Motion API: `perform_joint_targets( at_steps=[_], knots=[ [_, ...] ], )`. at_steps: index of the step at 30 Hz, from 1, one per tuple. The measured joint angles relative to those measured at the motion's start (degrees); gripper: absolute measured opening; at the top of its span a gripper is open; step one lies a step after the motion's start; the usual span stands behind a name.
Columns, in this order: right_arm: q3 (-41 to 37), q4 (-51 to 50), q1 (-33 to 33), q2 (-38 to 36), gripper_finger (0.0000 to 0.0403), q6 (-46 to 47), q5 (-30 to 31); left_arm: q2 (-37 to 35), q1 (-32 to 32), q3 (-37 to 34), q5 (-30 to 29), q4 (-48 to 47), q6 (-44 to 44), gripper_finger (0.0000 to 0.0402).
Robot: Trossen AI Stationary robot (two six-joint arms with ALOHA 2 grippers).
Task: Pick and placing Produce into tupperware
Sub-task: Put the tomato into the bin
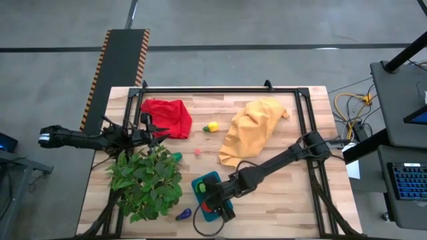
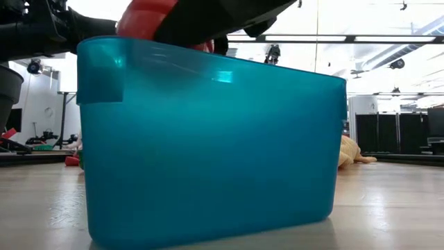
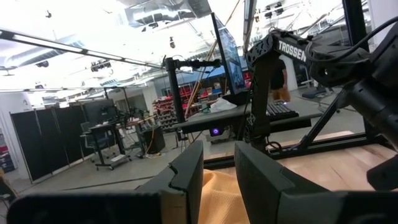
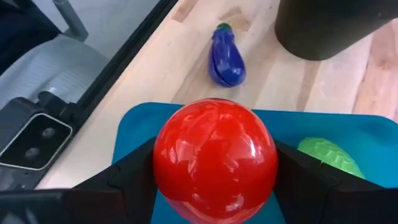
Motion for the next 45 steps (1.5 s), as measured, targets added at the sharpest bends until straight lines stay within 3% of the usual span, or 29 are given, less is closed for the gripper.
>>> perform_joint_targets(
  at_steps=[37,45],
  knots=[
    [-2.82,-0.17,-1.40,0.00,0.0247,0.75,-0.50,-0.92,0.00,0.00,-0.13,0.01,0.08,0.0078],
    [-2.82,0.25,-1.36,0.00,0.0256,1.63,-3.32,-0.98,0.00,0.00,-0.13,-0.03,-0.05,0.0078]
  ],
)
